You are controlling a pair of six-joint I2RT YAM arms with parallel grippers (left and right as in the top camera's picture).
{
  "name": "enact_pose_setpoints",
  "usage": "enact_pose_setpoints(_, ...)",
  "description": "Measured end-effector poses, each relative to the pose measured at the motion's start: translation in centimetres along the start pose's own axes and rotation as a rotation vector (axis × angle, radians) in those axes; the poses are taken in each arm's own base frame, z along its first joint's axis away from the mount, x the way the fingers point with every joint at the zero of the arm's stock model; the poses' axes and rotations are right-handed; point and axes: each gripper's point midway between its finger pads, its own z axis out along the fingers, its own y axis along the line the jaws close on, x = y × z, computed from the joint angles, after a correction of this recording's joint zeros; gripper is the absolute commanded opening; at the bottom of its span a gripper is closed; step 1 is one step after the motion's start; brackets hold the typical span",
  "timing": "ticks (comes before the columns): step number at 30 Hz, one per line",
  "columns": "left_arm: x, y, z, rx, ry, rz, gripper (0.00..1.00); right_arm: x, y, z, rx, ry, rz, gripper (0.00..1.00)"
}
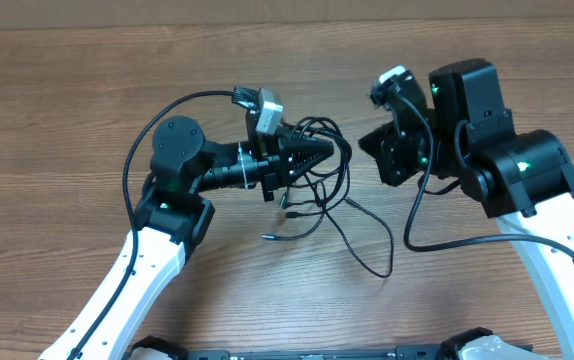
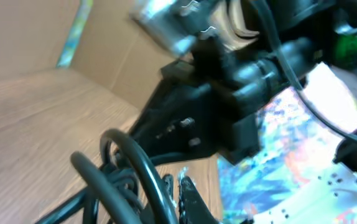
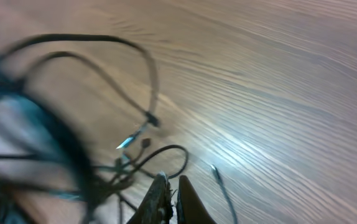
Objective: Untangle cables
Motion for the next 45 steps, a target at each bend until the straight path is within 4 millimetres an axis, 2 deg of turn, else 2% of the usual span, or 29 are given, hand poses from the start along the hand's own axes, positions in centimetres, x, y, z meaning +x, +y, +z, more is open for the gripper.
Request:
enact_pose_setpoints(4, -0.3, -0.9, 0.0, 0.044, 0.002, 0.019, 0.04, -0.2, -0.8, 0.0, 0.046, -0.008, 0.038, 0.04)
enact_pose_setpoints(7, -0.2, -1.0, 0.0, 0.050, 0.007, 0.016, 0.04, -0.2, -0.6, 0.0, 0.034, -0.006, 0.037, 0.14)
enact_pose_setpoints(8, -0.2, -1.0, -0.1, 0.049, 0.006, 0.015, 0.04, -0.1, -0.4, 0.0, 0.023, -0.005, 0.037, 0.26)
enact_pose_setpoints(9, -0.3, -0.8, -0.3, 0.044, 0.004, 0.013, 0.04, -0.1, -0.1, 0.0, 0.009, -0.004, 0.034, 0.31)
enact_pose_setpoints(10, -0.4, -0.7, -0.4, 0.041, 0.003, 0.009, 0.04, -0.2, 0.2, 0.0, -0.013, -0.007, 0.026, 0.44)
enact_pose_setpoints(11, -0.5, -0.5, -0.7, 0.036, 0.001, 0.002, 0.04, -0.2, 0.6, 0.0, -0.037, -0.010, 0.014, 0.54)
enact_pose_setpoints(13, -0.8, 0.1, -1.4, 0.020, -0.007, -0.006, 0.04, -0.5, 1.7, -0.1, -0.100, -0.022, -0.028, 0.60)
enact_pose_setpoints(18, -1.3, 1.0, -3.0, 0.001, -0.012, -0.023, 0.04, -1.0, 3.7, -0.4, -0.216, -0.051, -0.088, 0.60)
enact_pose_setpoints(24, -1.1, 0.7, -3.2, 0.021, 0.003, -0.030, 0.04, -1.0, 5.5, -1.0, -0.326, -0.069, -0.141, 0.62)
enact_pose_setpoints(30, -1.3, 0.0, -2.9, 0.043, 0.001, -0.018, 0.04, -1.2, 6.5, -1.3, -0.383, -0.084, -0.168, 0.56)
enact_pose_setpoints(33, -1.4, -1.2, -2.2, 0.083, 0.002, 0.007, 0.04, -1.2, 6.6, -1.4, -0.390, -0.087, -0.176, 0.47)
enact_pose_setpoints(34, -1.4, -1.5, -2.0, 0.095, 0.004, 0.015, 0.04, -1.2, 6.6, -1.4, -0.391, -0.088, -0.175, 0.40)
enact_pose_setpoints(37, -1.3, -2.1, -1.6, 0.115, 0.008, 0.015, 0.04, -1.2, 6.7, -1.4, -0.397, -0.088, -0.180, 0.04)
enact_pose_setpoints(45, -1.3, -2.1, -1.5, 0.113, 0.006, 0.007, 0.04, -1.2, 6.7, -1.4, -0.398, -0.089, -0.185, 0.04)
